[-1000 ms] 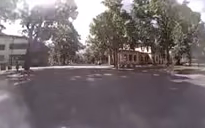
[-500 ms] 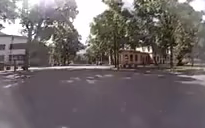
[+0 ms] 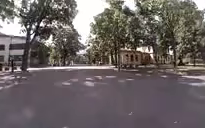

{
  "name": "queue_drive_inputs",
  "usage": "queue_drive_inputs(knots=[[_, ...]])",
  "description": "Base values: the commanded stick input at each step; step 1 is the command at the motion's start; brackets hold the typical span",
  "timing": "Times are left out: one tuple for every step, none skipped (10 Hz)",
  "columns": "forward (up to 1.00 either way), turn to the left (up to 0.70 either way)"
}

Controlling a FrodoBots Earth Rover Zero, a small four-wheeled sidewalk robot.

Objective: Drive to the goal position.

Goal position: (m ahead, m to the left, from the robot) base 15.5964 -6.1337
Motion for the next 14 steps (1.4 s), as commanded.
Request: queue_drive_inputs(knots=[[0.85,0.01],[0.85,0.01],[0.85,0.01],[0.85,0.01],[0.85,0.01],[0.85,0.01],[0.85,0.01],[0.85,0.01],[0.85,0.01],[0.85,0.01],[0.85,0.01],[0.85,0.01],[0.85,0.01],[0.85,0.01]])
